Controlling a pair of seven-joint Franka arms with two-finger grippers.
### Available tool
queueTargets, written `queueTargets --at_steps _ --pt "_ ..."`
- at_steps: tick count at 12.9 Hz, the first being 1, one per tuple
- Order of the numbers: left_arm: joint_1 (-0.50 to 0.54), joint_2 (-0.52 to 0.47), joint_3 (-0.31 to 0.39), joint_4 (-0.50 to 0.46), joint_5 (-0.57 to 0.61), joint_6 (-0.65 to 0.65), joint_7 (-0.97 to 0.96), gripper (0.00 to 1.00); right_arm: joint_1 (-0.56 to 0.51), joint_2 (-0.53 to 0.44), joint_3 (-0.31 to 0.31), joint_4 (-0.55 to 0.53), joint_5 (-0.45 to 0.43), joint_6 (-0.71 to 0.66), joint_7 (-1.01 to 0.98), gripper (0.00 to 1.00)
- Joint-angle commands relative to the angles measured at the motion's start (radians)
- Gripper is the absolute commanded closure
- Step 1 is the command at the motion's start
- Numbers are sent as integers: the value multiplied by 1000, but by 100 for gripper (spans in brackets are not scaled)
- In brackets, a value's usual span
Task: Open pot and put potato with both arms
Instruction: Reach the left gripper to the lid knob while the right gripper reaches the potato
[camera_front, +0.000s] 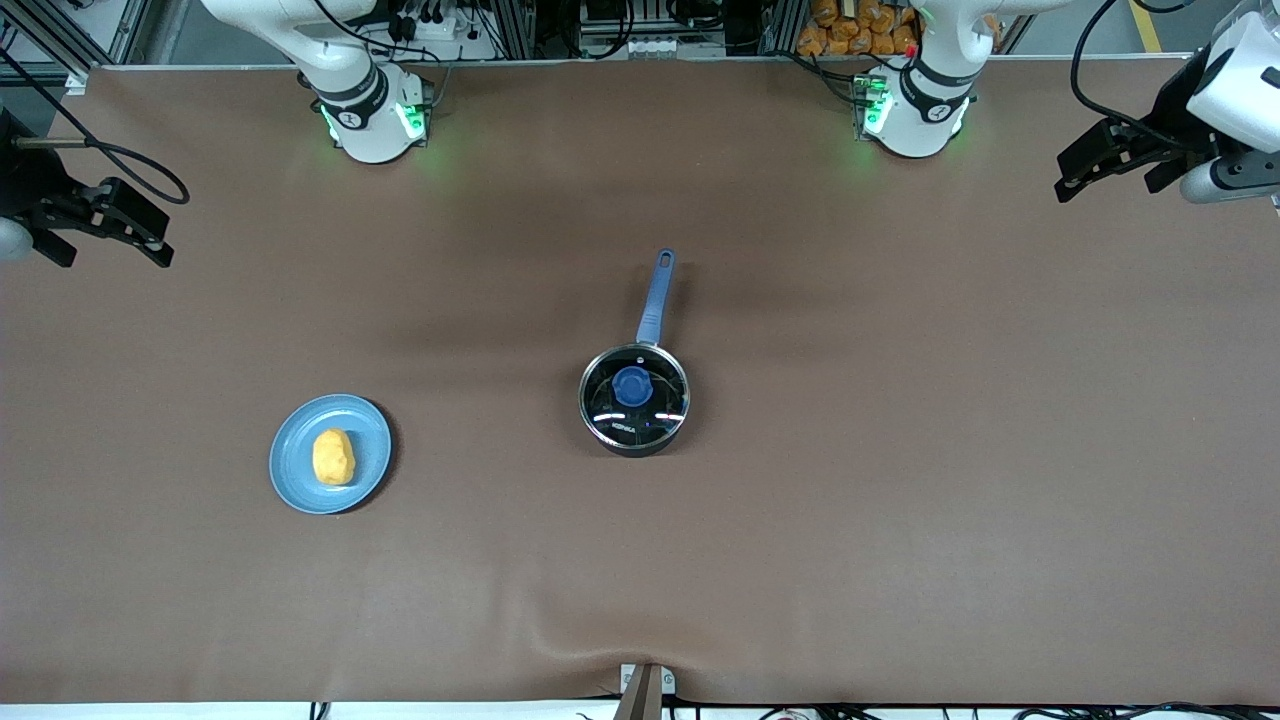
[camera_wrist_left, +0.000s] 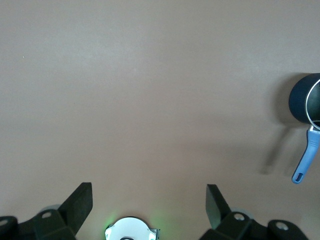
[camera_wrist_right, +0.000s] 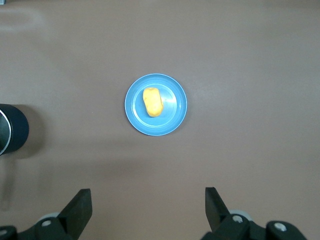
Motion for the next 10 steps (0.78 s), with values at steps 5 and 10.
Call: queueTargets --at_steps 5,10 --pt "-7 42 -13 51 30 -11 13 0 4 -11 1 -5 -5 -2 16 0" --pt "-24 148 -112 71 13 2 -13 0 6 -5 1 9 -9 0 5 0"
